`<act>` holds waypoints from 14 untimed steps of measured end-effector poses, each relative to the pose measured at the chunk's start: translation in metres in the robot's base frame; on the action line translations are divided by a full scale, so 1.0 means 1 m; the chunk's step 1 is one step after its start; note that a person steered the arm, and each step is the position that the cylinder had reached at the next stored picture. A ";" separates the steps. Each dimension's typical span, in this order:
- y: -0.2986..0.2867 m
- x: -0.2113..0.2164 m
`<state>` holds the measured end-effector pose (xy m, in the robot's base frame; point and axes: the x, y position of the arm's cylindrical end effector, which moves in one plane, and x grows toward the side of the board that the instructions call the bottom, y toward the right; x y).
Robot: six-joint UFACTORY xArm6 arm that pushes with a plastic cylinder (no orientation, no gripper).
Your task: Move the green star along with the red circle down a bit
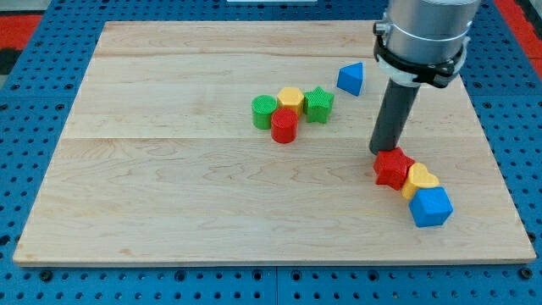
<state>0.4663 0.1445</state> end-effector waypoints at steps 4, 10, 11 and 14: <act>-0.096 -0.116; -0.159 -0.101; -0.146 -0.093; -0.092 -0.033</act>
<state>0.4332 0.0524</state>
